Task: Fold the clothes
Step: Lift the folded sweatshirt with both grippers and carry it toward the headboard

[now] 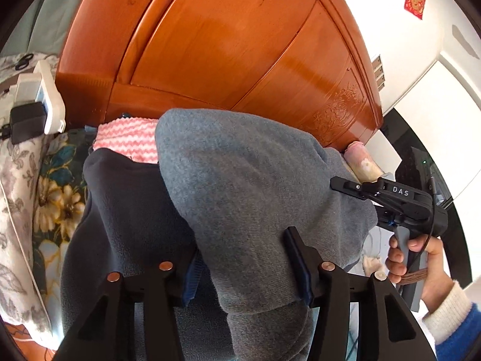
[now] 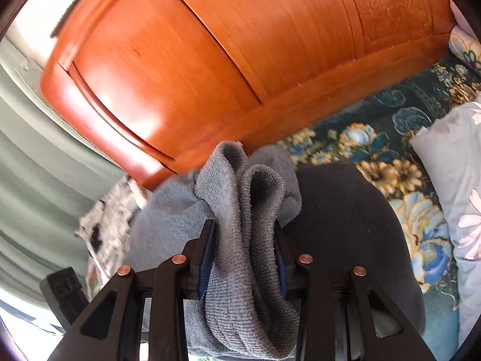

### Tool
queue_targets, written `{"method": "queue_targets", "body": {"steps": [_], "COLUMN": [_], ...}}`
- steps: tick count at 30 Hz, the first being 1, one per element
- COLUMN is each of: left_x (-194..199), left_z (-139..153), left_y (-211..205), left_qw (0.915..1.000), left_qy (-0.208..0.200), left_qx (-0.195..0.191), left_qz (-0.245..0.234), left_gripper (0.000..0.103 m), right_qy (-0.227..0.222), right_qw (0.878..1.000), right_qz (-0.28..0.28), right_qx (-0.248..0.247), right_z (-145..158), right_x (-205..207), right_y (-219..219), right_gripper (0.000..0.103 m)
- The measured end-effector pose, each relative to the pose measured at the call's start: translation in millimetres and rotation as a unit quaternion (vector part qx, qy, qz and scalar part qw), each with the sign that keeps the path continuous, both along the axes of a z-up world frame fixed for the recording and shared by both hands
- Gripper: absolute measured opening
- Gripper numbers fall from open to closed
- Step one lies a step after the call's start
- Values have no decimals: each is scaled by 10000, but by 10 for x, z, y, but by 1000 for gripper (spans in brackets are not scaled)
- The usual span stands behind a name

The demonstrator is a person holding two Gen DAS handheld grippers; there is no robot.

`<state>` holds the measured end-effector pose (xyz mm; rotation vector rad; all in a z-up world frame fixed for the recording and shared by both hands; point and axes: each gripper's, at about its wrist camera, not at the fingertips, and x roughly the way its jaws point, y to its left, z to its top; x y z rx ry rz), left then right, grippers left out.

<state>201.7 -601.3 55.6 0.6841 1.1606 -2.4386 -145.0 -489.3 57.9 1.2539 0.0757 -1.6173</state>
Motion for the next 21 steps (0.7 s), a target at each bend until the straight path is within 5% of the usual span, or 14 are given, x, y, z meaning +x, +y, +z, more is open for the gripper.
{"method": "queue_targets", "body": {"steps": [6, 11, 17, 21], "left_x": [256, 297, -67, -310], "left_z": [229, 496, 731, 657], "left_y": [-10, 63, 222, 252], "left_qw": [9998, 9967, 9887, 9838], "left_qy": [-98, -311, -486, -741], "left_qx": [-49, -698, -1415, -1599], "left_qz": [188, 286, -132, -314], "left_gripper": [63, 63, 64, 65], "right_qy": [-347, -221, 973, 1568], "right_qw": [9990, 9990, 9942, 9859], "right_qz": [-192, -337, -449, 585], "right_qx": [-188, -194, -112, -29], "right_z": [-37, 191, 633, 618], "right_x": [-62, -120, 131, 701], "right_y": [101, 251, 355, 218], "right_gripper": [45, 53, 53, 53]}}
